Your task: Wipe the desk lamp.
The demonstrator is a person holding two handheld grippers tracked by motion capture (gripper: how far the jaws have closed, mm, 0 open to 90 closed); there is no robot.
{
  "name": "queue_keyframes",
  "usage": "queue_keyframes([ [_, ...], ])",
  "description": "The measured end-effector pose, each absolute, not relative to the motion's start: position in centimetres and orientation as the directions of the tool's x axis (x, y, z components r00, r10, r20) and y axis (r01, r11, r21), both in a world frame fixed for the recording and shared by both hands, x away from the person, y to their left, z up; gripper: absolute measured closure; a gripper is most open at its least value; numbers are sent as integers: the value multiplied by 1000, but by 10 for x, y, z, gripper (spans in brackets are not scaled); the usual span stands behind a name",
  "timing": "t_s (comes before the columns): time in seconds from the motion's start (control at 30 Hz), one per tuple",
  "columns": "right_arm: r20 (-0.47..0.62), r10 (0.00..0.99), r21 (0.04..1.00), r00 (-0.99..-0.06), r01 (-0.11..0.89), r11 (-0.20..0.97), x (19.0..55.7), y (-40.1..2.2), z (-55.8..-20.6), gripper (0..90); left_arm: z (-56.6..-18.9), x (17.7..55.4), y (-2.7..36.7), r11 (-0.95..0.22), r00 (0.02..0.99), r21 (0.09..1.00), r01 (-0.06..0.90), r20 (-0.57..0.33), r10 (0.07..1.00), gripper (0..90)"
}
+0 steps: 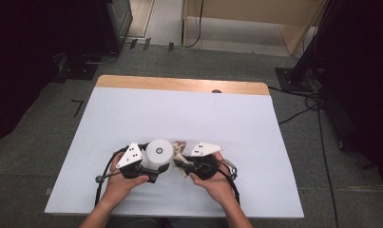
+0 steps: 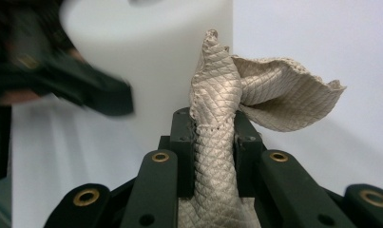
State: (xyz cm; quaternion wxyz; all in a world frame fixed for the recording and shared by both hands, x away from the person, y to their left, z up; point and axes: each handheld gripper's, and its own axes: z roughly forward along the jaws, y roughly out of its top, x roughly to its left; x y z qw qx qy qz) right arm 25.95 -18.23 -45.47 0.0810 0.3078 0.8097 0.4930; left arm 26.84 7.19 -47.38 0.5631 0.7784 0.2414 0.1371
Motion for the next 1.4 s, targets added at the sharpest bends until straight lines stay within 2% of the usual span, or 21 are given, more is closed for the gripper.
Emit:
queue_keyframes([
  [0.2,135,569,898,-811,343,276,251,-186,-430,758,-474,268,72,-248,844,943,224,-60,533,73],
  [0.77,239,598,771,-765,524,362,269,-178,-484,761,-475,268,72,-248,844,942,226,-62,533,71],
  [0.93,216,601,779,-770,507,369,267,-177,-480,762,-475,268,72,-249,844,942,226,-62,532,71],
  [1.23,180,569,869,-802,400,290,258,-185,-446,763,-476,268,72,-250,845,942,224,-60,532,71],
  [1.4,186,555,882,-811,387,270,256,-188,-439,762,-476,268,72,-249,845,942,225,-62,531,71],
])
